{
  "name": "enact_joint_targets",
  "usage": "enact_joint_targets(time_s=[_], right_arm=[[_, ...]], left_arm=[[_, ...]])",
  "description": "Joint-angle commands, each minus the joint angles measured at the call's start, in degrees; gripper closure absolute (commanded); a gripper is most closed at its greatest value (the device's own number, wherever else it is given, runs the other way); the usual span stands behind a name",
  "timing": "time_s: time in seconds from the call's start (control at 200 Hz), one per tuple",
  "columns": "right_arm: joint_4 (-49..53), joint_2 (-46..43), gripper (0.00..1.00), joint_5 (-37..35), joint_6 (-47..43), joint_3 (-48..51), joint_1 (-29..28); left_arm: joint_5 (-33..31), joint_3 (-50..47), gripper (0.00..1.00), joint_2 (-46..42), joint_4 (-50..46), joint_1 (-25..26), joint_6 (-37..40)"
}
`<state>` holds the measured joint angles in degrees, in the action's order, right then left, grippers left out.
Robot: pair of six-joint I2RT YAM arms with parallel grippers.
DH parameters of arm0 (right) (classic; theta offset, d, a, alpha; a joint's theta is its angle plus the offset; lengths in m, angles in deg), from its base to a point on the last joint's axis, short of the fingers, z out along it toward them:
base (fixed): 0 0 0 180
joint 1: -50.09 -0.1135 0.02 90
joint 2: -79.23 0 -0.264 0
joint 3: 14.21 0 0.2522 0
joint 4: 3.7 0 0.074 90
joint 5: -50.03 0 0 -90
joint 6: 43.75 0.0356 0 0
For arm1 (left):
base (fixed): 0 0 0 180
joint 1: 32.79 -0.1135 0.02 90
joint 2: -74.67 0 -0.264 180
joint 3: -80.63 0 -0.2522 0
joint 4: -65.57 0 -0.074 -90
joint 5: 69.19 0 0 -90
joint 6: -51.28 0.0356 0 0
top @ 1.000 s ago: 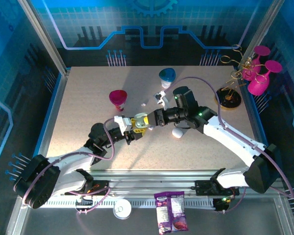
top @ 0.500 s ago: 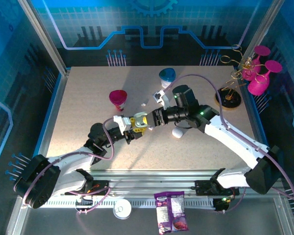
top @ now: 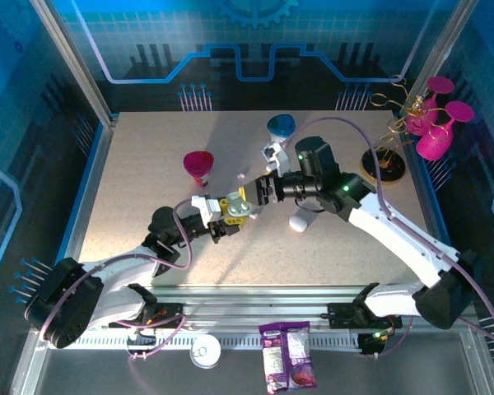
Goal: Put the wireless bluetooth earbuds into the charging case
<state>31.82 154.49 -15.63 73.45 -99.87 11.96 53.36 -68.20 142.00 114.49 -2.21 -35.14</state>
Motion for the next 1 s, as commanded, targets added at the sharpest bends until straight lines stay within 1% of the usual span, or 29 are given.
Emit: enact_joint_targets(time_s=[0.0,0.12,0.245,0.385,0.515,0.57,0.695,0.795,0.85,0.996], right_arm=[[4.75,3.52,0.29,-2.55,0.54,-4.78,0.49],[7.31,5.58,0.29,-2.56,-0.86,-6.97,0.45],[9.94,5.84,0.29,-1.89,-2.86,-6.82,0.42],[11.55,4.02,0.28,-0.82,-4.39,-4.44,-0.05],[9.16,0.64,0.28,0.37,-3.21,-0.82,0.15],[6.31,-0.69,0.28,2.58,-0.36,1.31,1.02],[-4.04,-2.95,0.27,10.54,9.35,7.67,3.89],[-12.58,-3.38,0.26,16.34,19.47,12.85,5.16],[-18.87,-3.29,0.27,19.27,25.34,15.79,5.34],[-32.73,-1.99,0.31,22.01,39.51,22.48,5.15]], left_arm=[[2.94,0.15,0.74,-1.74,0.35,0.08,1.88],[2.89,0.09,0.73,-3.28,-2.19,0.04,2.74],[1.11,-0.26,0.73,-4.39,-2.85,0.07,2.89],[-0.64,0.06,0.74,-4.58,-3.78,0.04,3.07],[-1.08,0.58,0.74,-3.85,-3.54,0.06,3.12],[-0.89,0.77,0.74,-3.36,-3.07,0.04,2.88],[-0.65,1.20,0.74,-2.68,-1.78,0.07,2.53],[-0.82,1.14,0.74,-2.66,-0.74,0.04,2.40],[-0.95,1.16,0.74,-2.65,-0.33,0.08,2.50],[-1.77,1.09,0.74,-2.08,1.10,0.02,2.66]])
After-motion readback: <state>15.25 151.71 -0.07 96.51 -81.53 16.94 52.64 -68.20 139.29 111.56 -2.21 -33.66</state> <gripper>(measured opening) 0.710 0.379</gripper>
